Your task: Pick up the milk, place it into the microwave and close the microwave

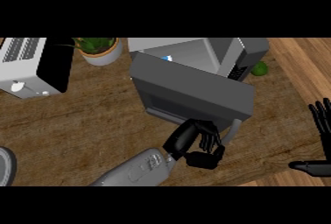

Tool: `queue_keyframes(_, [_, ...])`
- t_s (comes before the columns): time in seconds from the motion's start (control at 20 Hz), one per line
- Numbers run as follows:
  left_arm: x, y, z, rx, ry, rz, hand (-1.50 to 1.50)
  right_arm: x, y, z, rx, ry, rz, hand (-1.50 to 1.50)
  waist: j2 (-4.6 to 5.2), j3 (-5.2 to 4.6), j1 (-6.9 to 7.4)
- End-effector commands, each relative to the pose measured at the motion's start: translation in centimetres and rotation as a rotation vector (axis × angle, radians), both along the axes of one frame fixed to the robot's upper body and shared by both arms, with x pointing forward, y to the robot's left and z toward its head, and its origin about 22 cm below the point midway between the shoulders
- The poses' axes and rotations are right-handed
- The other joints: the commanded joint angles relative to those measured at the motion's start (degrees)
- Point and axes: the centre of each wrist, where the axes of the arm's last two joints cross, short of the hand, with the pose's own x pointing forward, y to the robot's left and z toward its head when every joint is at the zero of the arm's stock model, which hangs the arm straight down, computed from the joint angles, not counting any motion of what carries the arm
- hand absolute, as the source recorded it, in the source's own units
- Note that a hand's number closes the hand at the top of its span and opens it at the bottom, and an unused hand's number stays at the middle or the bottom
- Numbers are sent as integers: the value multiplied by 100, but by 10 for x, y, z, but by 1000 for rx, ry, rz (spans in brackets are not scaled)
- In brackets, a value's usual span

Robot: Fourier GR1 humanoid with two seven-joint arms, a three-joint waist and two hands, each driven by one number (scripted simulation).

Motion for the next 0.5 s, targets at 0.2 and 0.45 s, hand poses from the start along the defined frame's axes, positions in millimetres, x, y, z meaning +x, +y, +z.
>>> queue_keyframes(0.2, [35, -19, 48, -65, -91, 56, 150, 21, 7, 24, 28, -77, 107, -150, 93, 17, -427])
queue_keyframes(0.45, [47, -20, 55, -58, -106, 101, 150, 36, 9, 45, 3, -111, 161, -150, 195, 23, -624])
